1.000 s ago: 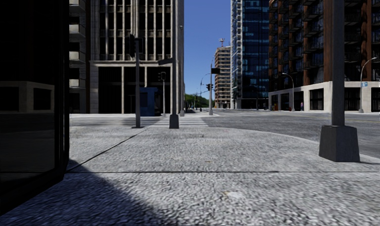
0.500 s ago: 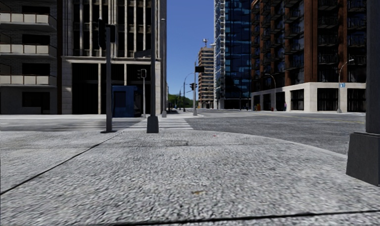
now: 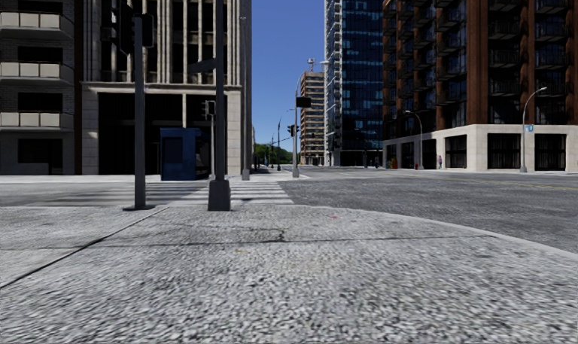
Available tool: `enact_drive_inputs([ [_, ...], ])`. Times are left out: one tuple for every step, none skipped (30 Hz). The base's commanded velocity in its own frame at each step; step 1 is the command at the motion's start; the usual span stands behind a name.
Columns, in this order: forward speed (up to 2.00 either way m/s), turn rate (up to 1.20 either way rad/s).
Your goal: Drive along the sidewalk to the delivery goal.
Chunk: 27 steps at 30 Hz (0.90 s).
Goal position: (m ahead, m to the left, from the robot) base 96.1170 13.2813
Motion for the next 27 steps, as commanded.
enact_drive_inputs([
  [2.00, 0.00],
  [2.00, 0.00],
  [2.00, 0.00],
  [2.00, 0.00],
  [2.00, 0.00],
  [2.00, 0.02],
  [2.00, 0.07],
  [2.00, 0.07],
  [2.00, 0.10],
  [2.00, 0.17],
  [2.00, 0.25],
  [2.00, 0.29],
  [2.00, 0.29],
  [2.00, 0.29],
  [2.00, 0.29],
  [2.00, 0.29],
  [2.00, 0.29],
  [2.00, 0.29],
  [2.00, 0.30],
  [2.00, 0.30],
  [2.00, 0.30],
  [2.00, 0.30],
  [2.00, 0.30],
  [2.00, 0.30],
  [2.00, 0.30],
  [2.00, 0.30],
  [2.00, 0.30],
])
